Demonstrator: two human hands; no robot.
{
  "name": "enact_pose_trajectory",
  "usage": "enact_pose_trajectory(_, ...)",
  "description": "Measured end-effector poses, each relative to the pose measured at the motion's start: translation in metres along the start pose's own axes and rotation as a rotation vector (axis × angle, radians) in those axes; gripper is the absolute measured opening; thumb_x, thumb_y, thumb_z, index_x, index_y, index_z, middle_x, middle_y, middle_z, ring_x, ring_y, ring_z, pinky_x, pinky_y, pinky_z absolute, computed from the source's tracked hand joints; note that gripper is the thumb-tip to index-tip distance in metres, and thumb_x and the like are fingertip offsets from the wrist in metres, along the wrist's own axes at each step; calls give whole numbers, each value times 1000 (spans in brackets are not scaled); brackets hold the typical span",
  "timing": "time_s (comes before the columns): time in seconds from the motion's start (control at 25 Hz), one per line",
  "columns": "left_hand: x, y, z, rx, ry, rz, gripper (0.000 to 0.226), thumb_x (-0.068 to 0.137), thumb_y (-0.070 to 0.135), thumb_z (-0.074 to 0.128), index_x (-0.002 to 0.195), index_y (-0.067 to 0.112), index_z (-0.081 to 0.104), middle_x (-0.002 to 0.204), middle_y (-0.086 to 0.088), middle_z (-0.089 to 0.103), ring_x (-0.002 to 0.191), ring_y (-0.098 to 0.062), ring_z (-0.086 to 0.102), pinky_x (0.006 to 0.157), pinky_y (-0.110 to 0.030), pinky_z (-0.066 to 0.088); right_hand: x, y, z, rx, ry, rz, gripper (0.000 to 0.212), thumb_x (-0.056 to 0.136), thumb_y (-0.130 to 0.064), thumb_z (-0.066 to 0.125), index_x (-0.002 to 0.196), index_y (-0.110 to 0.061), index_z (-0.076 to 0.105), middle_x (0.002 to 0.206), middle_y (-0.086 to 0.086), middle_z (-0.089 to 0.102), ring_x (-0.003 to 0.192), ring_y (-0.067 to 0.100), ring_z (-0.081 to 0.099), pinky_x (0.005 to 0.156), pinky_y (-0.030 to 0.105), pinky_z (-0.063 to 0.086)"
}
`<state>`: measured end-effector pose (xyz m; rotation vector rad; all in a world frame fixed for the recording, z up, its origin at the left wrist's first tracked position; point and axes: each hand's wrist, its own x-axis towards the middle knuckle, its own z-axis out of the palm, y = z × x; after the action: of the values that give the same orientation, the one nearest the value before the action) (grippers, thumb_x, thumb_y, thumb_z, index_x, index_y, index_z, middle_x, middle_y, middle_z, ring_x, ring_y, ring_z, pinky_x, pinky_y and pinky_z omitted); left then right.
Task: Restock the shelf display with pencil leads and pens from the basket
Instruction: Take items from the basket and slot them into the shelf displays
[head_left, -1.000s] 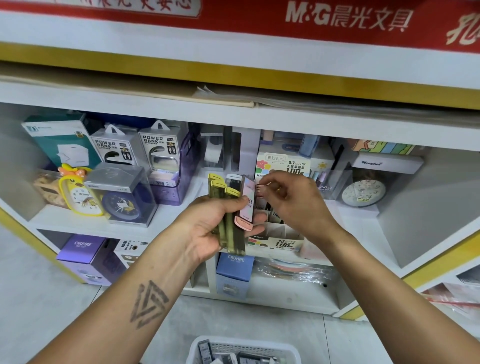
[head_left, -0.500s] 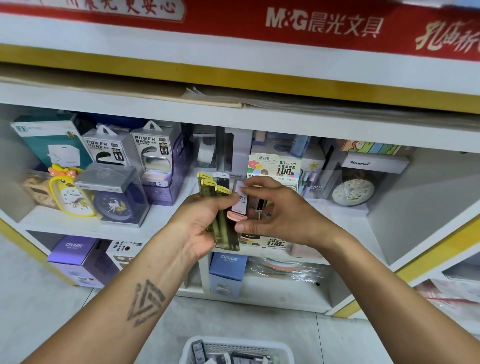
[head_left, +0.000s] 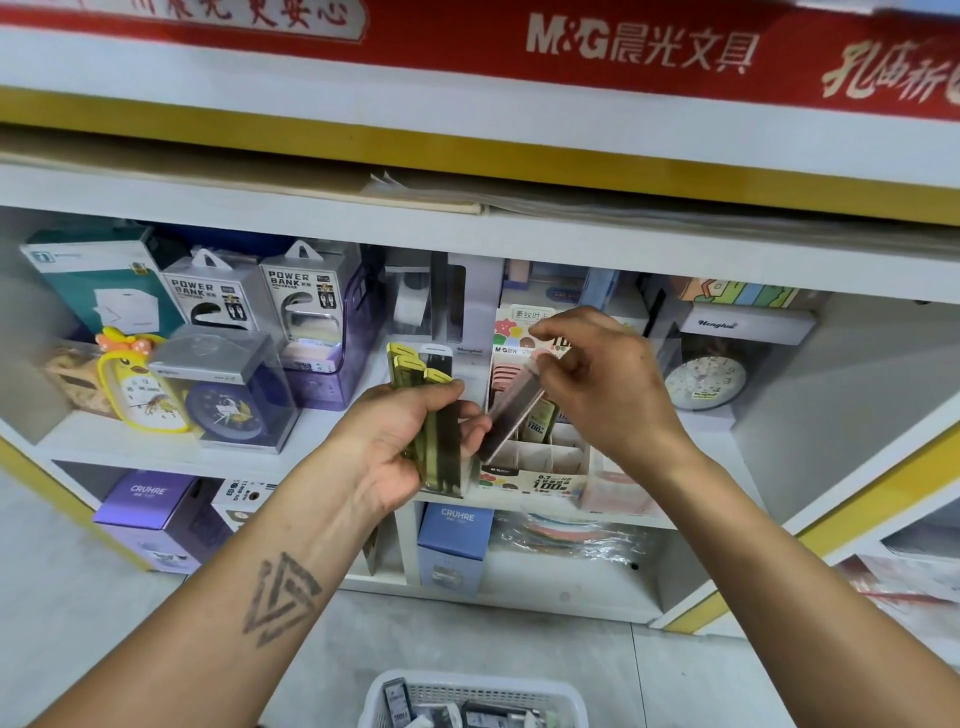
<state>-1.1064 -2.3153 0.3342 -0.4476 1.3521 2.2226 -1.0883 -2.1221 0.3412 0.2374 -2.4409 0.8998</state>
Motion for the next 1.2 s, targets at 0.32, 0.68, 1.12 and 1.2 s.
enact_pose_trajectory(0.32, -1, 1, -2, -15, 16, -22, 7, 88, 0, 65, 93, -3, 61, 69, -20, 68, 55, -30, 69, 47, -31, 56, 2, 6, -1, -65, -85, 79, 5, 82, -14, 79, 86, -11, 77, 92, -2, 64, 67, 2, 63, 71, 9, 49)
enact_pose_trajectory(0.68, -1, -2, -3, 8, -11, -54, 8, 88, 0, 67, 93, -3, 62, 72, -21, 69, 59, -30, 70, 48, -32, 56, -5, 2, 18, -160, -215, -71, 10, 92, -14, 68, 99, -13, 76, 94, -1, 71, 90, 19, 65, 81, 35, 51)
enact_pose_trajectory(1.12, -8, -1, -1, 92, -136, -76, 13, 91, 2, 61, 82, -4, 68, 81, -22, 71, 59, -28, 69, 46, -28, 54, -4, 1, 28, -321, -252, -23, 25, 94, -6, 53, 112, -13, 68, 103, 1, 53, 93, 21, 56, 72, 34, 50)
enact_pose_trajectory(1.2, -9, -2, 0, 147, -187, -73, 22, 90, 3, 61, 74, 1, 75, 86, -22, 71, 59, -27, 67, 43, -24, 50, 1, -5, 25, 79, -225, 248, 27, 99, -16, 56, 123, -21, 68, 104, -4, 65, 86, 8, 61, 75, 18, 47)
